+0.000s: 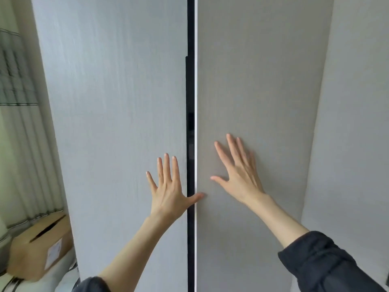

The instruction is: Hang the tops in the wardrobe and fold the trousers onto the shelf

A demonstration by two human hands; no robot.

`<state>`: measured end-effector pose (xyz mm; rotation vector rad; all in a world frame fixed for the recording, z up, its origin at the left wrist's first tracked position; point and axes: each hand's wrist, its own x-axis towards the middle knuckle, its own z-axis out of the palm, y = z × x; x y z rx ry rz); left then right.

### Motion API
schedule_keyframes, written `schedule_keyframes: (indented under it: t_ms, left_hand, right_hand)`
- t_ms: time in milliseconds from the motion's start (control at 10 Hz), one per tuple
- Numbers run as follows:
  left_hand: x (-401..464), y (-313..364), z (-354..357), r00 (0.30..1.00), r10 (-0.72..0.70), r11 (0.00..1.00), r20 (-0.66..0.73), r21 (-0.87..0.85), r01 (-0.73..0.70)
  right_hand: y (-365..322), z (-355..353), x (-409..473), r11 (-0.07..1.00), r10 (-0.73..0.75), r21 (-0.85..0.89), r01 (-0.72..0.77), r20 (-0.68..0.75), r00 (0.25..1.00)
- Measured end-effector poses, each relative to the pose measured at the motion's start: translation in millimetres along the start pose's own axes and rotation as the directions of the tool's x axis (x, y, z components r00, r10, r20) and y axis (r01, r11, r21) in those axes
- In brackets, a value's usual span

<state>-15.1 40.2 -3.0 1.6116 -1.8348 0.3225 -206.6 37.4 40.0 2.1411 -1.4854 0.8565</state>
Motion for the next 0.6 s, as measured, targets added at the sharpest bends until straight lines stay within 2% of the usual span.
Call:
schedule_keyframes:
  t_ms: [100,200,300,500,600]
  left_hand:
    - [34,-25,22,1.0,0.027,1.0,-0.009,-0.008,-0.027]
    - [60,-37,41,0.982,0.139,0.989,-0.131,0.07,-0.131]
    - [78,-43,55,0.964,0.217,0.971,-0.156,0.14,-0.196]
    - [91,-49,68,0.942,0.248,0.958,-0.226,0.201,-0.204]
    - [89,-50,76,0.942,0.239,0.963,-0.234,0.182,-0.199]
  right_hand:
    - [7,33,24,0.997,-0.013,-0.072,0.007,-0.082,0.997]
    - [14,54,41,0.987,-0.035,-0.159,0.013,-0.138,0.99]
    - [20,73,56,0.975,-0.062,-0.224,0.018,-0.192,0.979]
    - [24,92,68,0.975,-0.104,-0.217,0.043,-0.28,0.954]
    - [28,84,71,0.997,-0.075,-0.022,0.073,-0.412,0.908]
